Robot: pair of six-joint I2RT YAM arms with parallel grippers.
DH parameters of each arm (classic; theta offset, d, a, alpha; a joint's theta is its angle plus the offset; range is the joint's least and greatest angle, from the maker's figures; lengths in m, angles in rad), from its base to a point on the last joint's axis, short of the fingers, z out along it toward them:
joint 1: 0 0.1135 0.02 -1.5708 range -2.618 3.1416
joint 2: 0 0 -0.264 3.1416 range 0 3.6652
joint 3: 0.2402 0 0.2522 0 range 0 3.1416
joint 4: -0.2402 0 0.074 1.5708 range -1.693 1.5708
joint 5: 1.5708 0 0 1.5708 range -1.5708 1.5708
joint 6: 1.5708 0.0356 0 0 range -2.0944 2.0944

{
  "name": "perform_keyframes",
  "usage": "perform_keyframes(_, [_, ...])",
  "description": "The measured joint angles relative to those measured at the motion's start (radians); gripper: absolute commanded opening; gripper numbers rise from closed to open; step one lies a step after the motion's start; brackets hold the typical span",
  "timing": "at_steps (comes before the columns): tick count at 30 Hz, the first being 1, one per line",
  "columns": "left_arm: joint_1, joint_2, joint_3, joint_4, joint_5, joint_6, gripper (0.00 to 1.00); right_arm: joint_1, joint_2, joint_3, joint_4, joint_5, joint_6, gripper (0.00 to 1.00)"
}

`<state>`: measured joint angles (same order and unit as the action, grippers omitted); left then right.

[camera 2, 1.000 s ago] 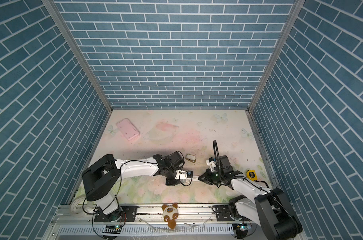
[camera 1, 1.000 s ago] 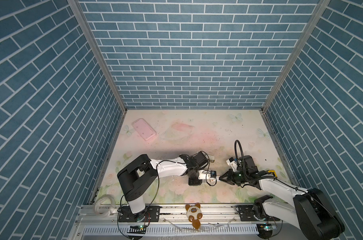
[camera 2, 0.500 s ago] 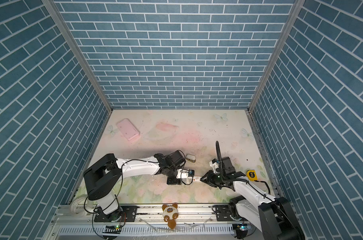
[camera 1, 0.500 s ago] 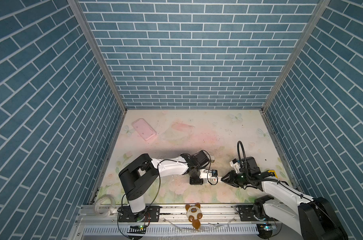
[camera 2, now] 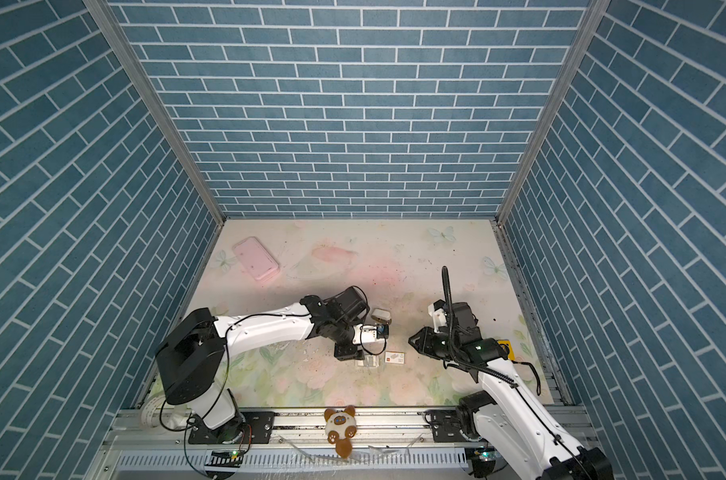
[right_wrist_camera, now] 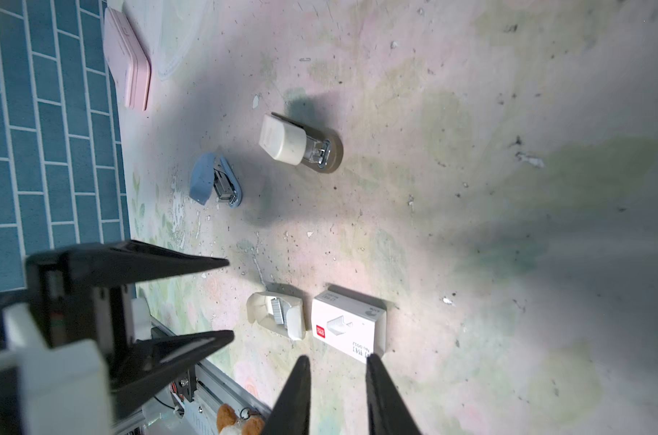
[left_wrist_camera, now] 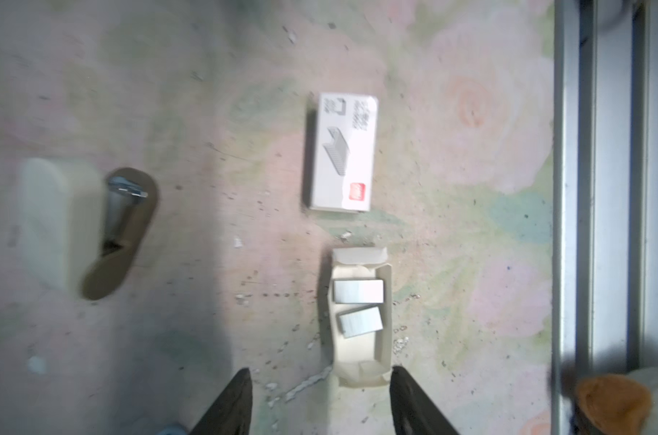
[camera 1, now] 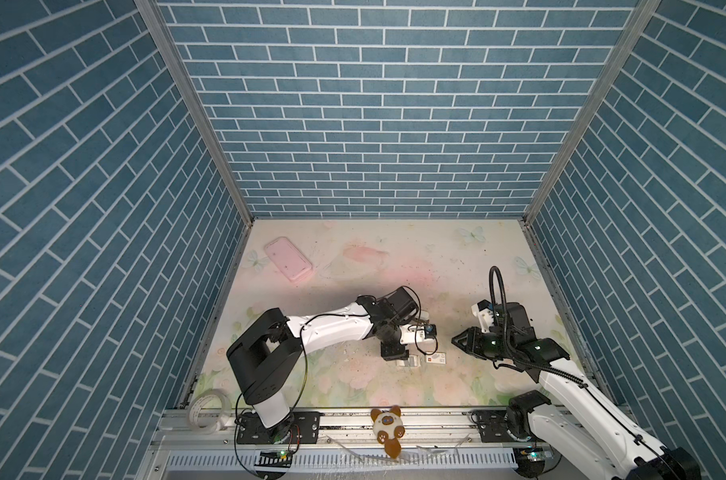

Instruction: Load the staples into the stapler

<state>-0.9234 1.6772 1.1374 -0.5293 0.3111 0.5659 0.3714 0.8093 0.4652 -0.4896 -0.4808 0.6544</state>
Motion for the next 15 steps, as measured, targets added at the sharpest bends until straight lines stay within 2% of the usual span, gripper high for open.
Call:
perform_keyframes(9, [0.293,-0.041,0.162,-0.016,0.018,-0.108,0.66,0.153,0.032,0.096,-0.074,0.087,0.003,0.23])
perform_keyframes(15, [0.34,-0.041,0.164,-0.027,0.009,-0.145,0.67,0.304,0.136,0.131,-0.047,0.17,0.013,0.23])
